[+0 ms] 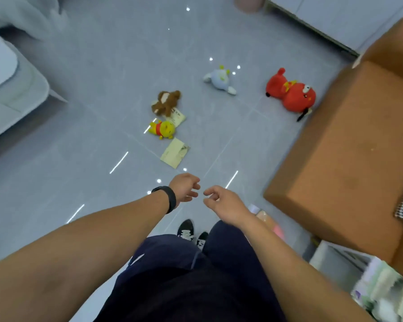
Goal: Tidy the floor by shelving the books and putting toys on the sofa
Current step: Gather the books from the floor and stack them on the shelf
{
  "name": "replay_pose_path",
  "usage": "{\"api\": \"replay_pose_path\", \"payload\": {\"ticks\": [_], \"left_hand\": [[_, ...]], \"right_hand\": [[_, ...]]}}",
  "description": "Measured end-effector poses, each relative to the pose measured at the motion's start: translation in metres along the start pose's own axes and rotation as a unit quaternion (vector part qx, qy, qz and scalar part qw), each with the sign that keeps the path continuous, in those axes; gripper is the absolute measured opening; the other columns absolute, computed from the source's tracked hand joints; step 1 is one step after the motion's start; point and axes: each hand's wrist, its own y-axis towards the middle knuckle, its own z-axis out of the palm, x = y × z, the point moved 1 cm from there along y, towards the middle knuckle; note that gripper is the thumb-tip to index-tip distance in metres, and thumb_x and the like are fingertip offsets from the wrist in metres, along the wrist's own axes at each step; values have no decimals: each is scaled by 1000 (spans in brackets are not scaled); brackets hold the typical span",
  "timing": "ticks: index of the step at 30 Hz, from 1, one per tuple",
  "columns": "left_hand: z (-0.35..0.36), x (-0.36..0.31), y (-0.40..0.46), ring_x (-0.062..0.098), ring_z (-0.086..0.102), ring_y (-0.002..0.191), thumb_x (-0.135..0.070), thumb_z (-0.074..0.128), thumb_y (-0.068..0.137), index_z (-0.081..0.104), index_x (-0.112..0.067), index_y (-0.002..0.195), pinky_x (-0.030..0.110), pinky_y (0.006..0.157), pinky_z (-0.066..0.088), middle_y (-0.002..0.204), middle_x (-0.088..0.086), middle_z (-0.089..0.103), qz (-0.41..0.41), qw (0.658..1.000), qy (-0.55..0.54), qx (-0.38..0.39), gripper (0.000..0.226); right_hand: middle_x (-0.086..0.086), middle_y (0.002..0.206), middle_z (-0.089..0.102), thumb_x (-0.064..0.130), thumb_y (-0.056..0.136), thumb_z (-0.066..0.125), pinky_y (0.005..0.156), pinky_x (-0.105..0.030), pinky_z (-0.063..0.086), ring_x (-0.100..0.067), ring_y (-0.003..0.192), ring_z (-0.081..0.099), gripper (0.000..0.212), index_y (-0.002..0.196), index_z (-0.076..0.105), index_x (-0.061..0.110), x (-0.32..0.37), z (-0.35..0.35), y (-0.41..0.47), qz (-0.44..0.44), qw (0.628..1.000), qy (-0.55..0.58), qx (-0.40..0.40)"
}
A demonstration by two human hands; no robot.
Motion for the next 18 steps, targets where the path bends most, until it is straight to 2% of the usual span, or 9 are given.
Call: {"api": "replay_pose_path", "payload": {"ticks": [4, 8, 11, 14, 18], "left_hand": [[-37, -13, 10, 22, 66, 91, -28, 54, 101, 60, -12, 121, 36, 87, 54, 116, 8, 67, -20, 997, -63, -28, 27], [-69, -36, 30, 21, 68, 93, -30, 54, 99, 62, -14, 120, 37, 90, 56, 114, 6, 68, -42, 998, -47, -17, 28], [-102, -69, 54, 22, 68, 95, -31, 51, 101, 62, -16, 119, 33, 85, 55, 112, 4, 67, -20, 998, -44, -51, 26], [-132, -102, 80, 21, 66, 88, -29, 48, 101, 62, -16, 116, 32, 79, 52, 109, 5, 68, -4, 995, -29, -97, 25], [-169, -128, 124, 19, 63, 77, -25, 50, 99, 64, -16, 109, 25, 68, 50, 99, 3, 69, -4, 991, -29, -129, 20]], "right_hand": [[7, 107, 63, 32, 99, 58, 69, -15, 41, -4, 87, 60, 22, 121, 62, 29, 52, -12, 52, -26, 999, -30, 5], [5, 107, 62, 28, 100, 57, 75, -20, 42, -12, 96, 61, 24, 123, 61, 25, 93, -21, 117, -35, 995, -72, 53], [2, 111, 63, 30, 99, 56, 80, -26, 46, -14, 96, 61, 27, 126, 60, 25, 130, -30, 173, -41, 986, -124, 99], [5, 107, 63, 33, 96, 57, 87, -35, 53, -18, 94, 64, 28, 122, 62, 26, 165, -45, 224, -46, 977, -166, 122], [0, 116, 65, 26, 96, 57, 84, -29, 48, -19, 98, 63, 25, 119, 64, 22, 196, -63, 290, -32, 967, -211, 139]]}}
